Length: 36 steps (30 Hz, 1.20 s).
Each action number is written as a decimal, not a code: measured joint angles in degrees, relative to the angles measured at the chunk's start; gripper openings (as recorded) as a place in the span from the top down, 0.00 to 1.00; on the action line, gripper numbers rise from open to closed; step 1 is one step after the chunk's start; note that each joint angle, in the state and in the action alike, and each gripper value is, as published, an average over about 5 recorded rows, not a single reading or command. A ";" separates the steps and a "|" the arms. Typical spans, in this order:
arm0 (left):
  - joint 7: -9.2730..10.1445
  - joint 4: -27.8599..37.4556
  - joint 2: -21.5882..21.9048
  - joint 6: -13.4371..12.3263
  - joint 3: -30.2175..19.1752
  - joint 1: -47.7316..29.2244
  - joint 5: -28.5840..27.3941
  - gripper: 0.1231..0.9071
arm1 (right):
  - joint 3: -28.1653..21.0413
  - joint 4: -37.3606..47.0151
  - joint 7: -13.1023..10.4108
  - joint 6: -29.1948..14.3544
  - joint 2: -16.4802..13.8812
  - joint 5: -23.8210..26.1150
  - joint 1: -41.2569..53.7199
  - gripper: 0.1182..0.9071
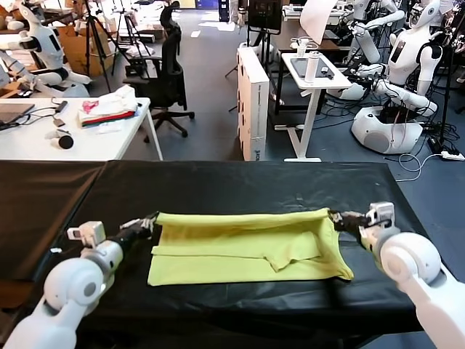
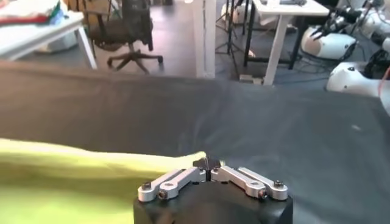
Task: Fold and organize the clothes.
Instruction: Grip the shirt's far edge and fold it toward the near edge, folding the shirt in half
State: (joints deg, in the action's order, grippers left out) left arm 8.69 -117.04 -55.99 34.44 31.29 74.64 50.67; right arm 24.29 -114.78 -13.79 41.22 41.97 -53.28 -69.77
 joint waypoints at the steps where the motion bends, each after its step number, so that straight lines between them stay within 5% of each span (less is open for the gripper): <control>1: -0.24 -0.14 -0.28 -0.13 0.29 0.91 -0.33 0.97 | 0.04 0.10 0.03 -0.01 0.02 0.08 -0.49 0.97; 26: -1.42 -3.09 -4.52 -2.00 4.61 13.92 -2.99 0.96 | 1.47 -1.41 0.25 -0.10 -0.31 -0.13 -4.49 0.95; 29: -0.92 -3.43 -5.18 -1.94 4.67 14.67 -3.35 0.85 | 2.26 -2.12 0.83 -0.28 -0.43 -0.41 -4.89 0.80; 36: -0.44 -4.90 -5.72 -1.84 6.32 15.88 -3.72 0.32 | 4.15 -2.75 1.57 -0.79 0.08 -1.11 -4.08 0.23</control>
State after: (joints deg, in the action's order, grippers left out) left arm 8.25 -121.93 -61.71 32.60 37.61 90.52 46.95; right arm 28.44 -117.53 -12.21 40.43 42.05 -54.39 -73.85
